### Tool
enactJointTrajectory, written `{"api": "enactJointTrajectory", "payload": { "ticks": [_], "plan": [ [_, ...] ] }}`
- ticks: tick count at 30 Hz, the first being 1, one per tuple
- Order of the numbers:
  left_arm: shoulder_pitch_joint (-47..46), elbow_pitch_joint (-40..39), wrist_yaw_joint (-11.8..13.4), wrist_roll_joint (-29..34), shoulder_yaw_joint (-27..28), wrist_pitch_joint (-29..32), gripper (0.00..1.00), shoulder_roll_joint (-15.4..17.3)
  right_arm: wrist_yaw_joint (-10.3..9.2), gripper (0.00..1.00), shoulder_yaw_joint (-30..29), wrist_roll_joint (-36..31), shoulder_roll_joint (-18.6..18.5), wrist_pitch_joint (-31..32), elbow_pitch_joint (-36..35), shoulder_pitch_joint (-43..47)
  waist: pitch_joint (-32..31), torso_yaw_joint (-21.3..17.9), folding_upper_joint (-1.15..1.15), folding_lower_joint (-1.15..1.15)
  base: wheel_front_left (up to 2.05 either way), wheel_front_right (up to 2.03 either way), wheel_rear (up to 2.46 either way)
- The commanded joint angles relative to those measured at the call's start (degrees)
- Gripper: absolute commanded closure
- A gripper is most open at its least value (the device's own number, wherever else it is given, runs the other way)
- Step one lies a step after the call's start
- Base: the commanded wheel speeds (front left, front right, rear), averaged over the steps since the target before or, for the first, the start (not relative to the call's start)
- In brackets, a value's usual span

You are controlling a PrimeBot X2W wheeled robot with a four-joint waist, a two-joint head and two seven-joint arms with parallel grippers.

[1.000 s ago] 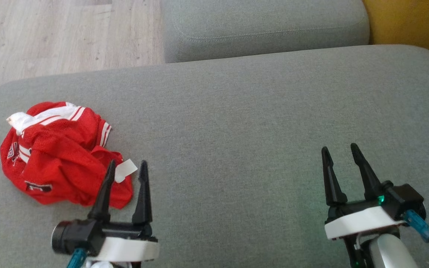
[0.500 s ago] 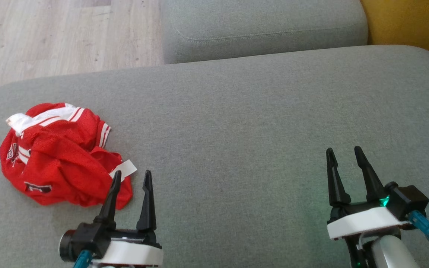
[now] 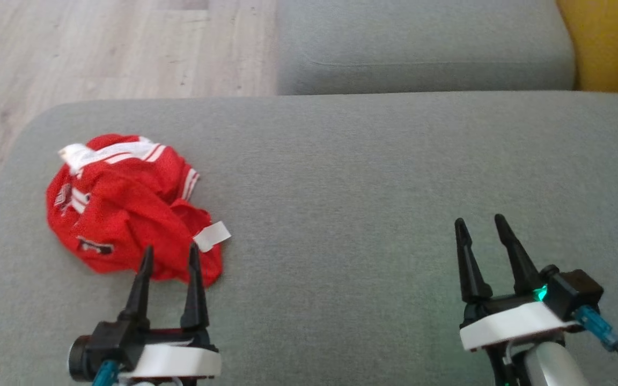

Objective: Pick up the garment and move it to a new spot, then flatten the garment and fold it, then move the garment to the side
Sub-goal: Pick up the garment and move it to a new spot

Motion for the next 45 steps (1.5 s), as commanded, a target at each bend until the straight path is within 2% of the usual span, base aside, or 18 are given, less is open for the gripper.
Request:
{"api": "enactJointTrajectory", "payload": {
  "ticks": [1,9,19,32,36,40,45],
  "plan": [
    [-0.93,-2.00,0.23,0.45,2.34,-0.37,0.00,-0.11,-0.04,0.00,1.76,0.67,-0.41,-0.61,-2.07,-0.57,-0.55,1.63,0.00,0.00,0.00,0.00,0.00],
    [0.34,-1.75,-0.03,1.12,3.80,-0.37,0.00,-0.11,-0.04,0.00,3.28,1.89,-0.41,-0.61,-2.11,0.28,-1.43,6.10,0.00,0.00,0.00,0.00,0.00],
    [1.04,-1.50,0.02,1.58,4.64,-0.37,0.00,-0.11,-0.04,0.00,5.29,3.09,-0.41,-0.61,-1.99,0.72,-1.79,9.32,0.00,0.00,0.00,0.00,0.00],
    [0.43,-2.20,0.17,1.73,6.34,-0.37,0.00,-0.11,-0.04,0.00,6.65,3.68,-0.41,-0.61,-2.28,0.51,-0.08,9.29,0.00,0.00,0.00,0.00,0.00],
    [-2.32,-3.92,-0.85,3.54,8.61,-0.37,0.00,-0.06,-0.04,0.00,5.83,2.74,-0.41,-0.61,-2.87,-0.58,2.29,8.22,0.00,0.00,0.00,0.00,0.00],
    [-7.24,-3.11,-2.92,5.46,10.42,-0.37,0.00,2.64,-0.04,0.00,4.90,1.79,-0.41,-0.61,-3.40,-1.68,4.87,7.00,0.00,0.00,0.00,0.00,0.00],
    [-17.59,3.25,-5.70,7.64,10.12,2.36,0.00,8.90,-0.04,0.00,3.50,1.00,-0.41,-0.61,-4.24,-3.48,8.17,5.57,0.00,0.00,0.00,0.00,0.00]
  ]
}}
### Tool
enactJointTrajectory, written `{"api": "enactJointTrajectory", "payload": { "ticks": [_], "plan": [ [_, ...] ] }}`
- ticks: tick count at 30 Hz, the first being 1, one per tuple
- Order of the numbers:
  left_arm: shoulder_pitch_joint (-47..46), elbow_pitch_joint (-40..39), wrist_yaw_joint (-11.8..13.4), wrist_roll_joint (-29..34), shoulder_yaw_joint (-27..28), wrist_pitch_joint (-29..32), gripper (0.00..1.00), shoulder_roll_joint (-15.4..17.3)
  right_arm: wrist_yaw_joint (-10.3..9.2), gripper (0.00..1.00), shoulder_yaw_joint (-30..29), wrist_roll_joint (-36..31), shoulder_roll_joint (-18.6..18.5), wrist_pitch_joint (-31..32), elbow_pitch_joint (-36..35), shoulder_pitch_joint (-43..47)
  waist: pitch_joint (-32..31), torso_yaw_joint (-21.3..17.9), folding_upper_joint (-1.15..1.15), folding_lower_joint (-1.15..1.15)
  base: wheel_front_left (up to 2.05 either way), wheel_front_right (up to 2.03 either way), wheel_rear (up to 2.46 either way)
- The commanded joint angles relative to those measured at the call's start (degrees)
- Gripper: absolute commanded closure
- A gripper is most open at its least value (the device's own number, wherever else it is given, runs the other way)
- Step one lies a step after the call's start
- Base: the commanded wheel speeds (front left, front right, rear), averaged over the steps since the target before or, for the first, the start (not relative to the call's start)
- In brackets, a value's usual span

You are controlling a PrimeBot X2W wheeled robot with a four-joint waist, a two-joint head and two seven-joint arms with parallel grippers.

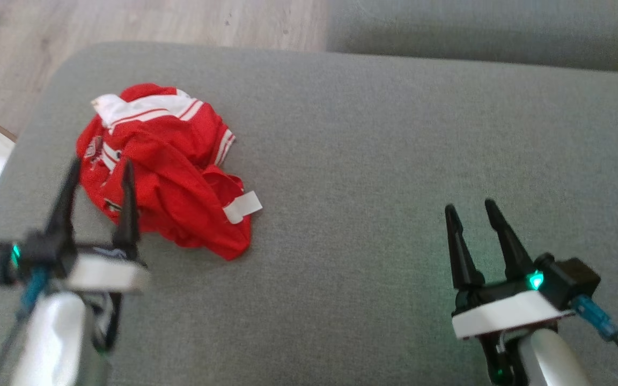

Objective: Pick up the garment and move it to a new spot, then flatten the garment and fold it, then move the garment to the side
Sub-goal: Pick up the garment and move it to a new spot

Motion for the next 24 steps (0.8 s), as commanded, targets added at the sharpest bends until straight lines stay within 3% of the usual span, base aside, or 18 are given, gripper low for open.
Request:
{"api": "enactJointTrajectory", "payload": {
  "ticks": [1,9,20,22,24],
  "plan": [
    [-6.28,0.04,-0.75,0.72,1.76,1.92,0.00,3.17,-0.04,0.00,0.96,-0.60,-0.36,-0.61,-2.33,-2.81,2.15,-1.31,0.00,-0.01,0.00,0.00,0.00],
    [-20.03,13.17,-3.37,-2.51,-1.53,18.26,0.00,8.98,-0.04,0.00,0.20,-0.95,-0.36,-0.61,-2.87,-5.07,6.20,-3.49,0.00,-0.01,0.00,0.00,0.00],
    [-23.34,24.01,-2.49,-2.55,-2.52,26.42,0.00,11.03,-0.04,0.00,0.00,-0.72,-0.36,-0.61,-3.15,-6.08,7.95,-5.57,0.00,-0.01,0.00,0.00,0.00],
    [-23.37,24.64,-2.61,-2.91,-2.74,26.48,1.00,10.98,-0.04,0.00,0.02,-0.63,-0.36,-0.61,-3.02,-6.07,7.75,-5.74,0.00,-0.01,0.00,0.00,0.00],
    [-23.51,24.29,-2.79,-3.43,-3.02,25.35,1.00,10.66,-0.04,0.00,0.08,-0.57,-0.36,-0.61,-2.85,-6.04,7.41,-5.88,0.00,-0.01,0.00,0.00,0.00]
  ]
}}
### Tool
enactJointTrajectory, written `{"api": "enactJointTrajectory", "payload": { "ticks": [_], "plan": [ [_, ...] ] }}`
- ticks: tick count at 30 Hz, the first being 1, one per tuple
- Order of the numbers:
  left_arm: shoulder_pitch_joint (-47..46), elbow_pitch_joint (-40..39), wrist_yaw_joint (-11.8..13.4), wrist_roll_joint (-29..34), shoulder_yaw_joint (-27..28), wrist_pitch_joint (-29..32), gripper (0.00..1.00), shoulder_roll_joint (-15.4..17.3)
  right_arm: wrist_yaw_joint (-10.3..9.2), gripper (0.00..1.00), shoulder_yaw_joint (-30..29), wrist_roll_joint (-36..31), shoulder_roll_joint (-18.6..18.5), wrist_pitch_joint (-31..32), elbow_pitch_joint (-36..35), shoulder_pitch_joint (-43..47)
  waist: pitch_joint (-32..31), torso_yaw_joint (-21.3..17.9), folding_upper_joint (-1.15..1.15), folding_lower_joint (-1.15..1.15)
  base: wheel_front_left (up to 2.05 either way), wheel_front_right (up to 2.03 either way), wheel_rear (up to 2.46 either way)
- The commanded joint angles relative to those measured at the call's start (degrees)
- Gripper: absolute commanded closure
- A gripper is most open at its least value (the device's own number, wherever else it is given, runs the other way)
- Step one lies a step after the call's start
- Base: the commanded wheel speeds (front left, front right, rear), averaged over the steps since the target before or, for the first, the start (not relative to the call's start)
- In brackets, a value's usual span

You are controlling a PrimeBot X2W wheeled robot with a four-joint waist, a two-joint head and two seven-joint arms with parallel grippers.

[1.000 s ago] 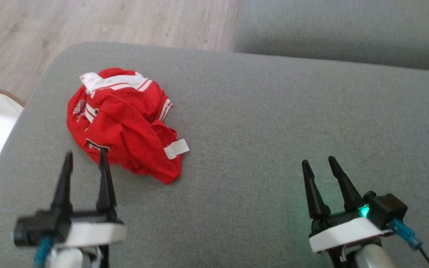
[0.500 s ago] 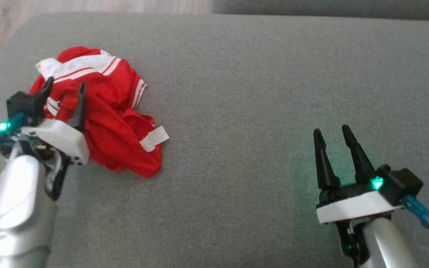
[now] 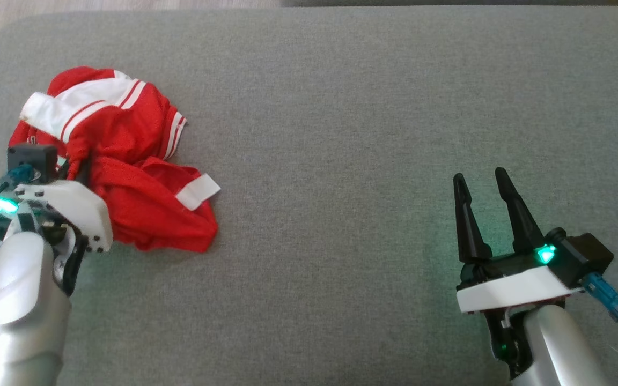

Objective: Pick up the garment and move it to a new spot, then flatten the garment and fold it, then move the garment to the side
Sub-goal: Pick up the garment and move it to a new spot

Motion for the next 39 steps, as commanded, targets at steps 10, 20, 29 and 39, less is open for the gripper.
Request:
{"api": "enactJointTrajectory", "payload": {
  "ticks": [10,20,29,39],
  "plan": [
    [-4.02,-14.67,-0.88,-8.47,-2.73,-8.66,1.00,-1.42,-0.04,0.00,2.46,0.93,-0.28,-0.61,-0.97,-1.62,-3.16,-2.37,0.00,0.00,0.00,0.00,0.00],
    [-5.57,-31.55,-0.24,-15.11,-7.85,-6.10,1.00,-8.48,-0.04,0.00,4.37,2.68,-0.28,-0.61,-1.15,-2.17,-3.57,-10.60,0.00,0.00,0.00,0.00,0.00],
    [-11.80,-27.24,1.56,-15.46,-11.94,-2.97,1.00,-13.05,-0.04,0.00,6.33,5.74,-0.28,-0.61,-2.56,-4.17,-1.02,-19.78,0.00,0.00,0.00,0.00,0.00],
    [-20.26,-15.31,3.08,-12.85,-9.25,-12.02,0.00,-11.26,-0.04,0.00,6.06,7.76,-0.28,-0.61,-3.50,-4.32,0.13,-22.86,0.00,0.00,0.00,0.00,0.00]
  ]
}}
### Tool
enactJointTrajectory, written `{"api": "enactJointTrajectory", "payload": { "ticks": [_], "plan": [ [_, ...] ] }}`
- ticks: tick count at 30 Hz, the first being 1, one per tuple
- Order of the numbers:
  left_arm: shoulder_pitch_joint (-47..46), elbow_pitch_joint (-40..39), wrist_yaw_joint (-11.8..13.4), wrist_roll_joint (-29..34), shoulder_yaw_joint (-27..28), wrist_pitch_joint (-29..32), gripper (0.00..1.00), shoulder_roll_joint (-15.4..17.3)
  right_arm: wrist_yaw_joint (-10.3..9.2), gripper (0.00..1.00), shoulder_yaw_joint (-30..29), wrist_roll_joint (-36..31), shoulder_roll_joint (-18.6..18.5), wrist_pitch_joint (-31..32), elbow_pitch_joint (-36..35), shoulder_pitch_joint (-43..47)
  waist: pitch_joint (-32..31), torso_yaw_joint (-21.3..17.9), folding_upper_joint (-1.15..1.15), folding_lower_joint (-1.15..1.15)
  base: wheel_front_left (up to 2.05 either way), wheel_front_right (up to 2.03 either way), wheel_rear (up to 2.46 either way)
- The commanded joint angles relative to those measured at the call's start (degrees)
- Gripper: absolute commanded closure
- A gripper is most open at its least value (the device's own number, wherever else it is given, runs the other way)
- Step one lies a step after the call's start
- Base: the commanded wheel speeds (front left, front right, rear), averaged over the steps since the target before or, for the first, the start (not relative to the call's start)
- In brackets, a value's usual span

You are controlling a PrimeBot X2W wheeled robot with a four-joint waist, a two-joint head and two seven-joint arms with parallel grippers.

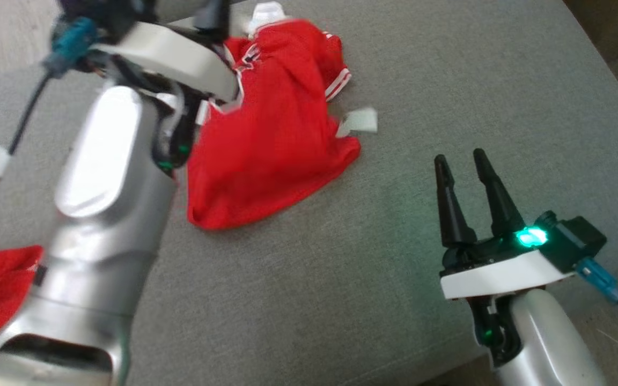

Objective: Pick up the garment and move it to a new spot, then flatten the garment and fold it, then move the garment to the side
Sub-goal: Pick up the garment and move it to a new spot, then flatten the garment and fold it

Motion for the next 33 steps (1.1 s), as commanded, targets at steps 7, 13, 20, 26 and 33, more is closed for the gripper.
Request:
{"api": "enactJointTrajectory", "payload": {
  "ticks": [7,13,20,26,33],
  "plan": [
    [4.62,-0.40,-0.95,0.63,2.92,-6.81,0.00,6.37,-0.04,0.00,-2.22,-0.85,-0.26,-0.61,-1.50,-0.52,-1.86,5.51,0.00,-0.01,0.00,0.00,0.00],
    [17.99,-4.86,-0.40,-0.47,4.55,-12.64,0.00,8.71,-0.04,0.00,-3.63,-3.43,-0.26,-0.61,-0.81,0.56,-3.92,11.13,0.00,-0.01,0.00,0.00,0.00],
    [35.25,-12.77,2.73,1.70,5.10,-15.33,0.00,6.46,-0.04,0.00,-4.86,-5.50,-0.26,-0.61,-0.07,2.18,-6.04,16.45,0.00,-0.01,0.00,0.00,0.00],
    [43.90,-19.93,3.37,5.19,8.77,-15.41,0.00,1.80,-0.04,0.00,-5.38,-6.57,-0.26,-0.61,0.36,3.40,-7.24,18.95,0.00,-0.01,0.00,0.00,0.00],
    [45.15,-20.22,0.60,7.73,10.04,-15.42,0.00,-0.46,-0.04,0.00,-7.25,-7.28,-0.26,-0.61,0.79,2.99,-6.82,20.73,0.00,-0.01,0.00,0.00,0.00]
  ]
}}
